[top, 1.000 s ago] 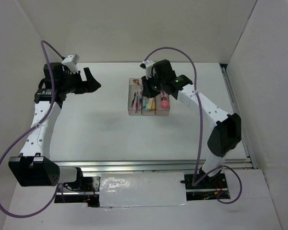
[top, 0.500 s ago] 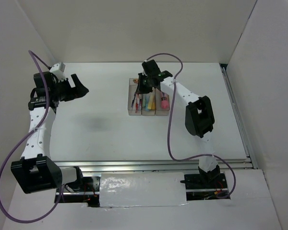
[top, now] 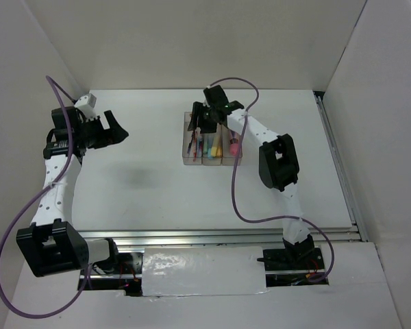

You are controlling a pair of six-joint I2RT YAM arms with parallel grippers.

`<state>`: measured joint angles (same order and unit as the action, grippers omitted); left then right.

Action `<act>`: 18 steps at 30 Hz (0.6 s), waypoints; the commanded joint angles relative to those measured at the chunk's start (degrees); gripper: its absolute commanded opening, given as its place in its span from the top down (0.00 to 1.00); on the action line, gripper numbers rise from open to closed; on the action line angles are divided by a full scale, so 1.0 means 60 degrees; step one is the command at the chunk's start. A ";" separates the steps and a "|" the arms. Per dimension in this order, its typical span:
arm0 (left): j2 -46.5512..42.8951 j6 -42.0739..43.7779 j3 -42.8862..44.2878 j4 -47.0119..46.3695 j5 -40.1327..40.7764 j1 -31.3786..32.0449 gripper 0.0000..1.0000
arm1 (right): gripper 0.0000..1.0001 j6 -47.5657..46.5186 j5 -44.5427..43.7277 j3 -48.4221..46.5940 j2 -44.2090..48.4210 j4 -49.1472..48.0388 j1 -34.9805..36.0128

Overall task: Sort the stationery into containers
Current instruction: Place the pen in the storage box, then reset both arms

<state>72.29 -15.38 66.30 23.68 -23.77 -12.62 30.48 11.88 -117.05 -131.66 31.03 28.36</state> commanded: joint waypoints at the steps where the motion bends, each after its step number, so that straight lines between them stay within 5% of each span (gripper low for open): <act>1: -0.0271 0.0248 0.0258 0.0080 0.0326 0.0009 0.01 | 0.33 0.0003 -0.0147 -0.0442 0.0188 -0.0367 0.0122; 3: -0.0417 0.0350 0.0229 0.0154 0.0518 0.0038 0.01 | 0.23 -0.0040 -0.0294 -0.0150 0.0727 -0.0323 0.0122; 10: -0.0374 0.1214 0.0537 0.1106 0.0578 0.0214 0.01 | 0.20 -0.1166 -0.0881 0.1839 0.4139 -0.0307 -0.0229; 18: -0.0974 0.1522 -0.0327 0.0961 0.1280 0.0799 0.01 | 0.19 -0.3772 -0.1161 0.7639 0.9531 -0.0995 -0.2322</act>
<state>70.02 -7.79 65.76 30.92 -18.22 -9.52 15.73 5.69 -79.22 -80.71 27.44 18.72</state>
